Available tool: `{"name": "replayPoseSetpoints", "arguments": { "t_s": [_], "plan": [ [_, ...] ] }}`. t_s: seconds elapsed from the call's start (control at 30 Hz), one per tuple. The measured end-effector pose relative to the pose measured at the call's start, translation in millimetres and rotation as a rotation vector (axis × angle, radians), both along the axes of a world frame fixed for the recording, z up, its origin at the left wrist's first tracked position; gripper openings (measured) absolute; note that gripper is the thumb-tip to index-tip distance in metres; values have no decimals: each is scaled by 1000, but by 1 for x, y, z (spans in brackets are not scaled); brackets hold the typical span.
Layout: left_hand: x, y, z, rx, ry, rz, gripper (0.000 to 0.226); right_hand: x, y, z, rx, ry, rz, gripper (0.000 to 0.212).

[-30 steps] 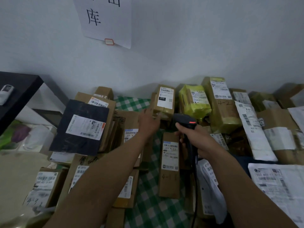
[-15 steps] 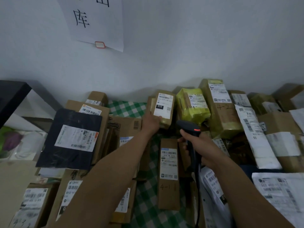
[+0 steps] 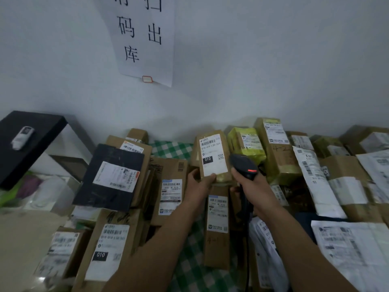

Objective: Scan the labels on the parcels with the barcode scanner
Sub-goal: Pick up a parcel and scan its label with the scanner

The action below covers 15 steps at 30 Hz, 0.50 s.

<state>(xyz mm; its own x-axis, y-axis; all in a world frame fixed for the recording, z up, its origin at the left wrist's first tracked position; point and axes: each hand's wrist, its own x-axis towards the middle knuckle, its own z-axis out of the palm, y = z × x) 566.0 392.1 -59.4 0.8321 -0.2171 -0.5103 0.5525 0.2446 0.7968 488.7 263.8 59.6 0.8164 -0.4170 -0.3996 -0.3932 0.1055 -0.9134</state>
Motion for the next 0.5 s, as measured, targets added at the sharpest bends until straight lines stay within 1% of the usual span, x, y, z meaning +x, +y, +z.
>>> {"name": "replayPoseSetpoints", "arguments": {
  "t_s": [0.1, 0.13, 0.17, 0.3, 0.37, 0.4, 0.5],
  "plan": [
    [-21, 12, 11, 18, -90, -79, 93, -10, 9, 12, -67, -22, 43, 28],
    [-25, 17, 14, 45, -126, -102, 93, -13, 11, 16, -94, -24, 58, 32],
    [-28, 22, 17, 77, -170, -115, 90, -17, 13, 20, -114, -26, 74, 32],
    [-37, 41, 32, 242, -326, -124, 77, -30, 20, 38, -119, -45, 144, 21],
    [-43, 48, 41, 281, -369, -112, 74, -34, 22, 45, -144, -41, 193, 21],
    [-44, 52, 43, 312, -386, -115, 68, -37, 24, 49, -156, -34, 222, 22],
    [-51, 61, 53, 353, -398, -96, 61, -43, 32, 58, -152, -20, 283, 24]
  ]
}}
